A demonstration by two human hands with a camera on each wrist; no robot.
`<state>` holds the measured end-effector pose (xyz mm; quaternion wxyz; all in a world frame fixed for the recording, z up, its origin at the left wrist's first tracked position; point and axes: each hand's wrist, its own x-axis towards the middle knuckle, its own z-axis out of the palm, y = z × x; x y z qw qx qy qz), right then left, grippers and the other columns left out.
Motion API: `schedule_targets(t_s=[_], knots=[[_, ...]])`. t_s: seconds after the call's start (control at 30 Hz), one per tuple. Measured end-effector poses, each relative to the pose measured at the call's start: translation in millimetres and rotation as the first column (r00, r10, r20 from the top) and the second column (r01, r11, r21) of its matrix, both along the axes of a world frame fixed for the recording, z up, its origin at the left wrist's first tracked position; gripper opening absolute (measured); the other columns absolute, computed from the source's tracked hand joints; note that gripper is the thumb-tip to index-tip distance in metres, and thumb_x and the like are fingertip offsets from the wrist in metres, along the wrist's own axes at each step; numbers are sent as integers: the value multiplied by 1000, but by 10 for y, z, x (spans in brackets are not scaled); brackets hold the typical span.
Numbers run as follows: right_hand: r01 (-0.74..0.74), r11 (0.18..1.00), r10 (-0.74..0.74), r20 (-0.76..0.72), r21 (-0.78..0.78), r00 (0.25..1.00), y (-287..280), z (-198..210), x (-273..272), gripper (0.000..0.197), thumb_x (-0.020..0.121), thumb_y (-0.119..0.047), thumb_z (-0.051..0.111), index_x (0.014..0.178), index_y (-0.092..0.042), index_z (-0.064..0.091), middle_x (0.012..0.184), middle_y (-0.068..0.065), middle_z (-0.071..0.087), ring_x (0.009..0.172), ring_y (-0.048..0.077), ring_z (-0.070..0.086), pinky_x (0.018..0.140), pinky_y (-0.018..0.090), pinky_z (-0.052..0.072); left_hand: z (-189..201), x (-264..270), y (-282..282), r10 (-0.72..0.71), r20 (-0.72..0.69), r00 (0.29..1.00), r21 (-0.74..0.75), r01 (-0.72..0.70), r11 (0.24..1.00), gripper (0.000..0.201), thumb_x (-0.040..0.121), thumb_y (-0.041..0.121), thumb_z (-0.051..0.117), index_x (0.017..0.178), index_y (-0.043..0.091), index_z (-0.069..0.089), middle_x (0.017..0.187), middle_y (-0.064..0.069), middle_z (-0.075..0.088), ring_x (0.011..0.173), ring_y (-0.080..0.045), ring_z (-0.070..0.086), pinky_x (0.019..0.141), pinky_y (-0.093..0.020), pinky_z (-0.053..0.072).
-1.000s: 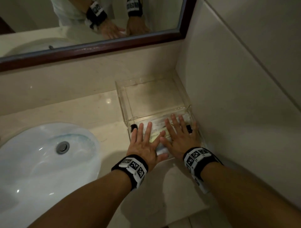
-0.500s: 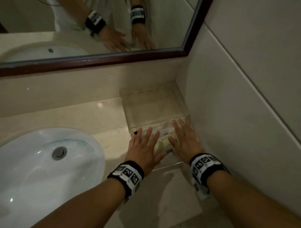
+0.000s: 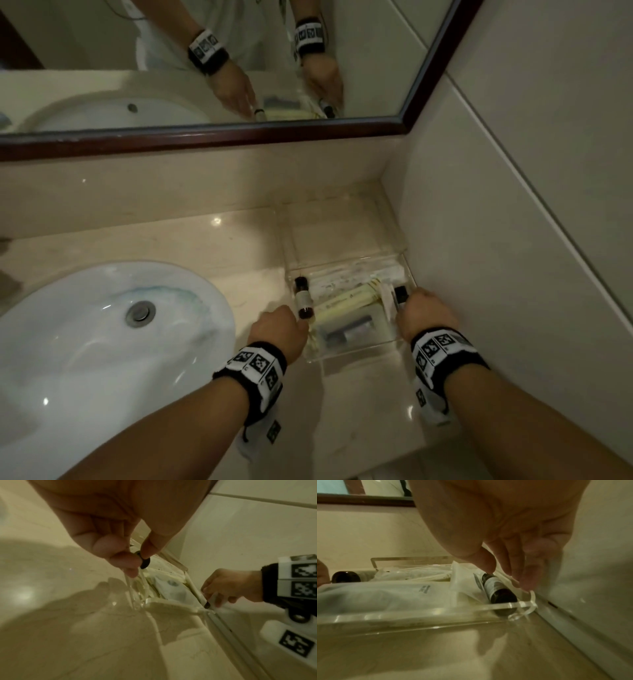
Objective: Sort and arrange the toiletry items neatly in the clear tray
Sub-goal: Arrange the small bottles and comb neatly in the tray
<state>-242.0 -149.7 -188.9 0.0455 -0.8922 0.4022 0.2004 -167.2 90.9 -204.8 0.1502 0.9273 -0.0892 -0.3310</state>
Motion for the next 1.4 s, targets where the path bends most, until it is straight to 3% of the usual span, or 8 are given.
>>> schedule_targets(t_s=[0.17,0.3,0.53,0.7,0.83,1.03,1.3,1.4], knots=[[-4,999,7,-61,44,998,-122,-9,11,37,95,-32,52,119,-4,60,112,12,69,99,30,68,78,35,54,-49,54,-36,162,-101,981,-81,-171,982,38,90,41,49,89,10,71,85,-10,75,81,-29,71,79,-36,58],[-13,998,18,-74,59,997,-162,-52,-49,35,96,-27,49,120,-3,57,113,13,69,100,30,68,81,36,55,-101,97,-90,216,-132,968,-71,-226,971,37,88,42,55,81,11,74,74,-7,75,75,-26,70,70,-31,56],[-30,997,36,-85,74,996,-148,-70,-41,36,97,-21,44,126,1,47,121,18,64,108,35,65,84,40,54,-123,91,-145,275,-113,955,-49,-281,958,40,88,49,57,84,12,71,78,-8,74,76,-26,70,67,-30,55],[-57,994,66,-94,89,993,-143,-111,-62,34,99,-16,44,126,3,40,120,20,65,105,34,67,81,37,53,-128,50,-144,262,-110,959,-16,-266,964,48,83,55,51,89,11,69,85,-10,73,78,-28,68,61,-27,47],[-55,994,63,-91,94,994,-157,-131,-72,34,99,-17,45,127,3,39,122,20,63,107,35,66,83,38,53,-103,61,-160,221,-62,973,25,-219,975,35,85,44,57,94,11,67,93,-10,71,81,-29,66,66,-29,48],[-38,994,42,-42,99,998,-189,-148,-52,24,99,-17,45,119,-3,41,117,20,64,104,37,66,74,38,49,-37,88,-180,195,8,981,5,-195,981,22,87,32,58,92,14,69,91,-10,70,79,-30,62,69,-30,47],[-63,995,64,-11,80,998,-207,-49,134,26,100,-15,46,122,-3,41,117,20,64,103,36,66,70,36,46,25,207,-219,270,-11,963,-120,-269,956,22,91,29,54,94,14,70,91,-12,72,82,-34,70,78,-39,59],[-44,994,43,16,95,999,-214,-49,203,25,100,-15,46,121,-2,43,116,21,64,103,37,65,70,36,46,43,247,-232,306,-23,952,-143,-306,941,18,92,27,54,90,14,67,92,-13,71,85,-35,67,75,-34,56]])
